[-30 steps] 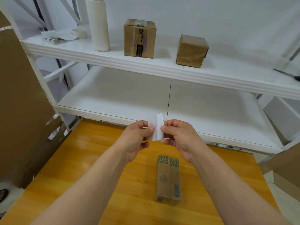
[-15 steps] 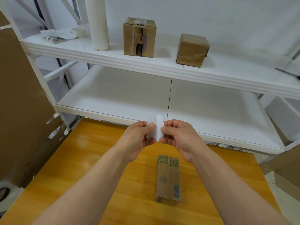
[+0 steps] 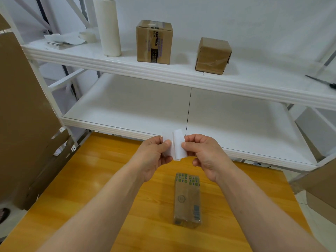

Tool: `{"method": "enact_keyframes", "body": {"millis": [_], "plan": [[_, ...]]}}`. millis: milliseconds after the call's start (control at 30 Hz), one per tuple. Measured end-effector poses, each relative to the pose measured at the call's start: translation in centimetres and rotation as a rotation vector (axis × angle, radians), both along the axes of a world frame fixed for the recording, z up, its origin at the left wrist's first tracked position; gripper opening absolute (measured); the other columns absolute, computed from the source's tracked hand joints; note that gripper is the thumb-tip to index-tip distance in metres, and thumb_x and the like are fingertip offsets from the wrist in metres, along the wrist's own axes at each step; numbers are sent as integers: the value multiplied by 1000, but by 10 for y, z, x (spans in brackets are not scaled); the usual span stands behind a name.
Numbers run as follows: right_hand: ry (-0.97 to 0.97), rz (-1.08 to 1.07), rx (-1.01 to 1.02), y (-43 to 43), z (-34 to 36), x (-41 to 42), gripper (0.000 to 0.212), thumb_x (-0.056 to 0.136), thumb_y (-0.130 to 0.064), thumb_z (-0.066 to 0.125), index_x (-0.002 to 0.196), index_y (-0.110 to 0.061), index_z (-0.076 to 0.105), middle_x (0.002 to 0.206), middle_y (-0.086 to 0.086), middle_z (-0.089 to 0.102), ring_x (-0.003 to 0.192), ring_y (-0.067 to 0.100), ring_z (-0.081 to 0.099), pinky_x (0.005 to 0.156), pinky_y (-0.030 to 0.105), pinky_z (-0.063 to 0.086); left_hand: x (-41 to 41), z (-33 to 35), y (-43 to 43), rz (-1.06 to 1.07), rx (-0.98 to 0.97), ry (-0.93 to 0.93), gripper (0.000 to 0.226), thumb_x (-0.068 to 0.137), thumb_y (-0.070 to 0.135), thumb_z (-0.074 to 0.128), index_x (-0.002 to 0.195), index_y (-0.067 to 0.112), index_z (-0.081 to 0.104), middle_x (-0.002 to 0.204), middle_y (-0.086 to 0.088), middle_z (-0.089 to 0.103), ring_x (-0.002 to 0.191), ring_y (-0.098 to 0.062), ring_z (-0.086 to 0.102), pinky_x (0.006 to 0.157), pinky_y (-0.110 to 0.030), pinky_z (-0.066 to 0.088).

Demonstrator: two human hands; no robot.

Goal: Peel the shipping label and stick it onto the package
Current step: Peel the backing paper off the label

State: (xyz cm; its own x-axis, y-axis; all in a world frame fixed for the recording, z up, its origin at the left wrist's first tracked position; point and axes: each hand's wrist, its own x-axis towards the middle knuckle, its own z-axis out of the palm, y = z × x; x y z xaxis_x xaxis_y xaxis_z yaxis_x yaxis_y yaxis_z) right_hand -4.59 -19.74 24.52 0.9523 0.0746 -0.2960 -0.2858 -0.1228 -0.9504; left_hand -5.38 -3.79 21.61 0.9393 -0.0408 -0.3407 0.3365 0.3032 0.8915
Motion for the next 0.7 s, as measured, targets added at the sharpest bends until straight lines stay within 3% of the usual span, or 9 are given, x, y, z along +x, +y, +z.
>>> {"method": "enact_keyframes", "body": {"millis": [500, 700], "plan": [[19, 2, 31, -2, -2, -4, 12, 87, -3, 65, 92, -12, 71, 91, 10, 73, 76, 21, 64, 47, 25, 45, -7, 3, -2, -10, 49, 18, 20, 98, 5, 52, 113, 7, 65, 99, -12, 69, 78, -21, 62, 53, -25, 50], [24, 3, 48, -2, -1, -5, 13, 87, 0, 63, 93, -9, 70, 92, 10, 71, 72, 18, 61, 48, 24, 47, -8, 6, -2, -23, -46, -8, 22, 94, 0, 52, 111, 0, 64, 98, -16, 71, 84, -25, 64, 67, -31, 57]]}}
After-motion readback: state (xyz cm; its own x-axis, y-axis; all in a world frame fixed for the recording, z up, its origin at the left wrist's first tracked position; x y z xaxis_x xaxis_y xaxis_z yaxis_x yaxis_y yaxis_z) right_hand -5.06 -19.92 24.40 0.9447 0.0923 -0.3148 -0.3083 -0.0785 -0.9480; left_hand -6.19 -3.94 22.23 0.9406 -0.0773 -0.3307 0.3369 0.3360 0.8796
